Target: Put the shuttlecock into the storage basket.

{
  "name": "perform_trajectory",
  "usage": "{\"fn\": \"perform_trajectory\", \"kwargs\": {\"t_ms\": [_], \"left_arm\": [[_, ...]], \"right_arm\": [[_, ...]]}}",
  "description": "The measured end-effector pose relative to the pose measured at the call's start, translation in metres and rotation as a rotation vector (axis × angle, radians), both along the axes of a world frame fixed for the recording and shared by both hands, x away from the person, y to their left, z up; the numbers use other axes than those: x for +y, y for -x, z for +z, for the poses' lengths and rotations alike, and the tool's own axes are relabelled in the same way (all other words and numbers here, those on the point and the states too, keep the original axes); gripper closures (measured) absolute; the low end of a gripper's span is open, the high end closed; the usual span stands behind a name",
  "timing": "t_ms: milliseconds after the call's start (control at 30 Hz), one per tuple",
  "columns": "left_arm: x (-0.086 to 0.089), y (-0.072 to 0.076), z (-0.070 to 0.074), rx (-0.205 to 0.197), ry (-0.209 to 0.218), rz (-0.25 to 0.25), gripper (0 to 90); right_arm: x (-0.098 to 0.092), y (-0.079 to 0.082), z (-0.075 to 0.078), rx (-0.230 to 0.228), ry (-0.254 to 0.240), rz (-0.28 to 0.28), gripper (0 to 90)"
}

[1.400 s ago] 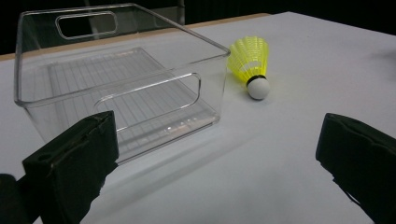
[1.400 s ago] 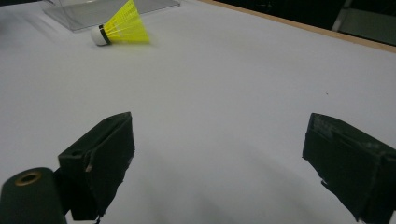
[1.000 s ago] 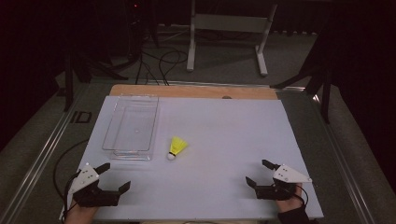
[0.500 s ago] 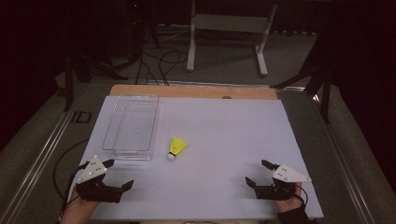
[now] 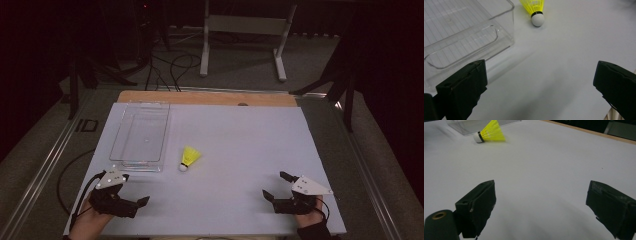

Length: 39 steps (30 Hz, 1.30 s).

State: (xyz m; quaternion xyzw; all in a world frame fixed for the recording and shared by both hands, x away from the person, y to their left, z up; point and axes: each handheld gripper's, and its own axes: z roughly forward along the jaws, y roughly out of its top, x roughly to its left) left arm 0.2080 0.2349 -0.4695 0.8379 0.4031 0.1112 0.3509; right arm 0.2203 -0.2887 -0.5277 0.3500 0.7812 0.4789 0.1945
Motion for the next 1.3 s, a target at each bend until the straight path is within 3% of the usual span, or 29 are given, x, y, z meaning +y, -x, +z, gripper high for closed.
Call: {"fn": "perform_trajectory", "kwargs": {"t_ms": [467, 633, 733, 1167, 1300], "left_arm": [[-0.025, -0.006, 0.002, 0.093, -0.088, -0.004, 0.0], [-0.03, -0.012, 0.0, 0.146, -0.066, 0.032, 0.0], [-0.034, -0.014, 0.001, 0.166, -0.081, 0.031, 0.0], [-0.058, -0.021, 0.002, 0.222, -0.175, -0.024, 0.0], [-0.063, -0.023, 0.005, 0.234, -0.173, -0.041, 0.0]], "right_arm": [[0.0, 0.0, -0.001, 0.011, -0.003, 0.003, 9.4], [0.0, -0.001, -0.001, 0.017, -0.006, 0.008, 9.4], [0.0, -0.001, -0.001, 0.02, -0.005, 0.008, 9.3], [0.0, -0.001, -0.001, 0.019, -0.008, 0.004, 9.4], [0.0, -0.001, -0.001, 0.019, -0.008, 0.005, 9.4]]}}
